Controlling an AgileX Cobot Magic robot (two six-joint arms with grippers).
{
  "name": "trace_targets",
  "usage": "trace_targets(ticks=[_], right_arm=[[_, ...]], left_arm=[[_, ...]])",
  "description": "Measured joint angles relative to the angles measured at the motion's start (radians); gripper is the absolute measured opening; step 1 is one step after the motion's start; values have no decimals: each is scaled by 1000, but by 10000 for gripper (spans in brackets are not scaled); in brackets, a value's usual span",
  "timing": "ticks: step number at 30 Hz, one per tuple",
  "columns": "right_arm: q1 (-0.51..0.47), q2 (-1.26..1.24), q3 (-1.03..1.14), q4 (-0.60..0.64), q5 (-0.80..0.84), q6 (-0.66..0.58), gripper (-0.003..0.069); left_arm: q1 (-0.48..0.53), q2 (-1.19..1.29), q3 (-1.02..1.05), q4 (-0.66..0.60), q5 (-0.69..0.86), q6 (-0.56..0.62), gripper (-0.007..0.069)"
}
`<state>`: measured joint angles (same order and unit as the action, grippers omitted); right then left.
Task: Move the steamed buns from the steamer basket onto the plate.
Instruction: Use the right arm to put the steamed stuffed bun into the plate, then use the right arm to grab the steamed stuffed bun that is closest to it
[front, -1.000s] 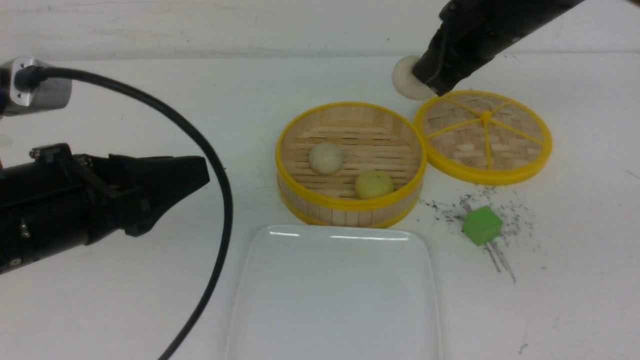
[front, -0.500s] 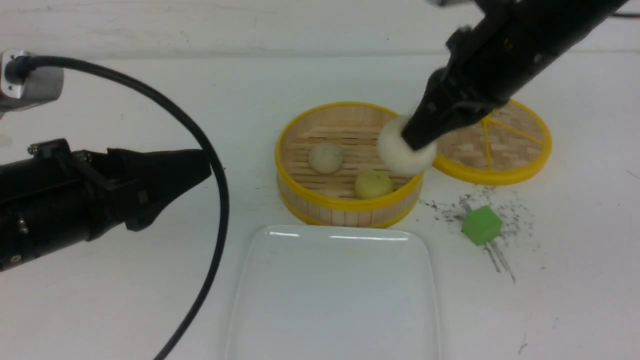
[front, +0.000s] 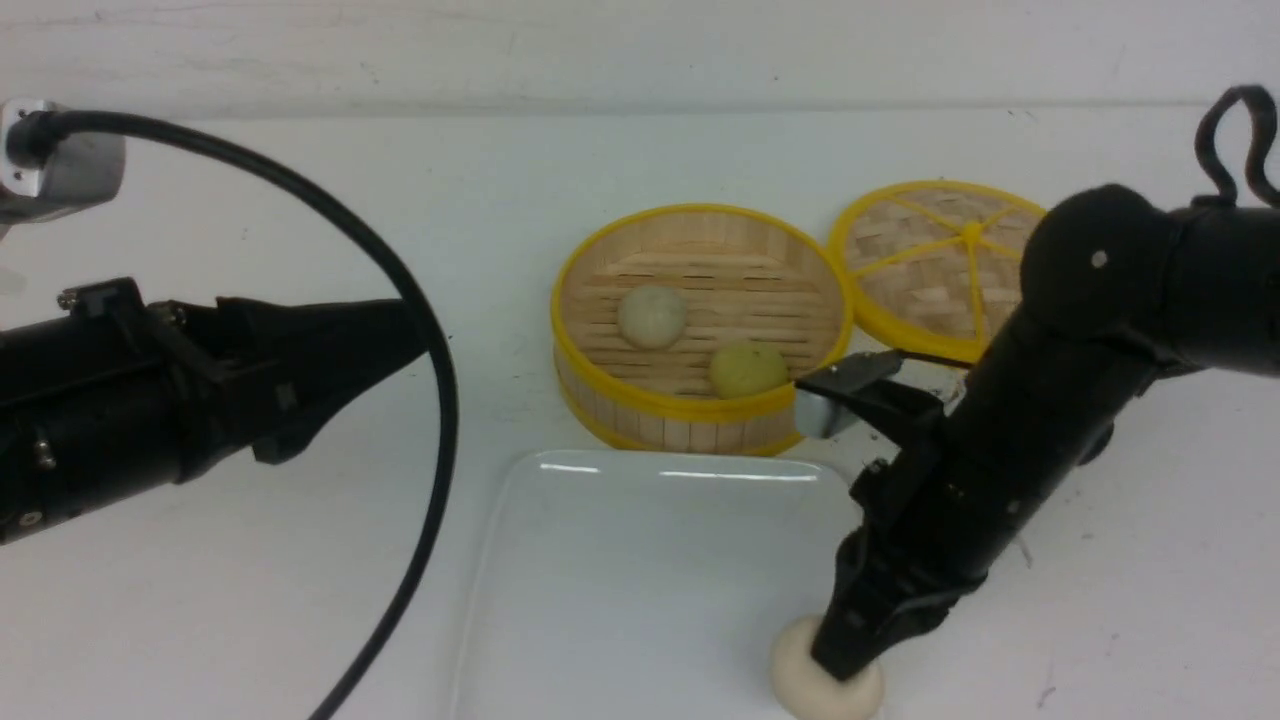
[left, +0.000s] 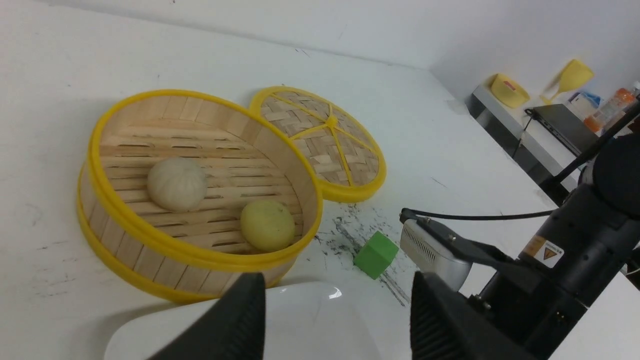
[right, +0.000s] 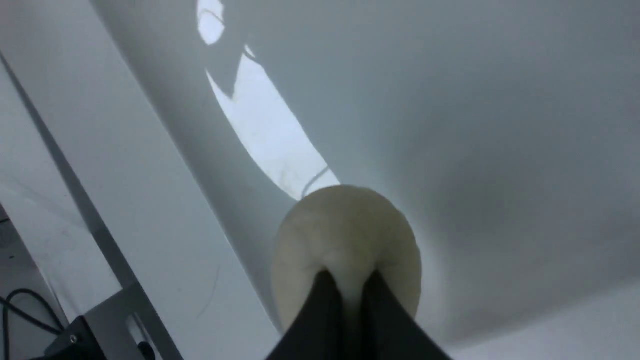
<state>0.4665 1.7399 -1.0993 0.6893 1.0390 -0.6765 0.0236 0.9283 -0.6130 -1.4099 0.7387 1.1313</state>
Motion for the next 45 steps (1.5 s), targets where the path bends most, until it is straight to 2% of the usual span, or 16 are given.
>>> trace_targets(ticks=[4,8,11,15,16,17,21,22,23,25,31,34,35,38,41,45], right_arm=[[0,0,26,65,-37,-108,22],[0,0,32,75,-43,-130,27],[0,0,34,75,-43,-133,67],[0,0,34,61,-45,-133,206],[0,0,34,61,-46,-133,216],[0,0,34,57,-54,-133,310],[0,0,34,54,-71,-133,477],[0,0,34,54,-71,-134,484],[0,0,27,54,-79,-136,530],[0,-1,-5,53,-81,-137,552],[0,-39,-197,20,20,-82,554],[0,-82,-386,-117,90,-40,518],[0,-82,-386,-128,90,-37,515],[0,-96,-540,-317,96,36,454],[0,-96,-606,-403,57,77,400],[0,-85,-621,-439,-42,87,323]], left_arm=[[0,0,0,0,0,0,410],[0,0,0,0,0,1,410],[0,0,0,0,0,1,410],[0,0,0,4,0,1,410],[0,0,0,4,0,1,410],[0,0,0,4,0,1,410],[0,0,0,4,0,1,410],[0,0,0,4,0,1,410],[0,0,0,4,0,0,410],[0,0,0,5,0,0,410],[0,0,0,6,0,0,409],[0,0,0,7,0,0,409],[0,0,0,7,0,0,409],[0,0,0,7,-2,0,409],[0,0,0,7,-2,0,409],[0,0,0,7,-4,0,409]])
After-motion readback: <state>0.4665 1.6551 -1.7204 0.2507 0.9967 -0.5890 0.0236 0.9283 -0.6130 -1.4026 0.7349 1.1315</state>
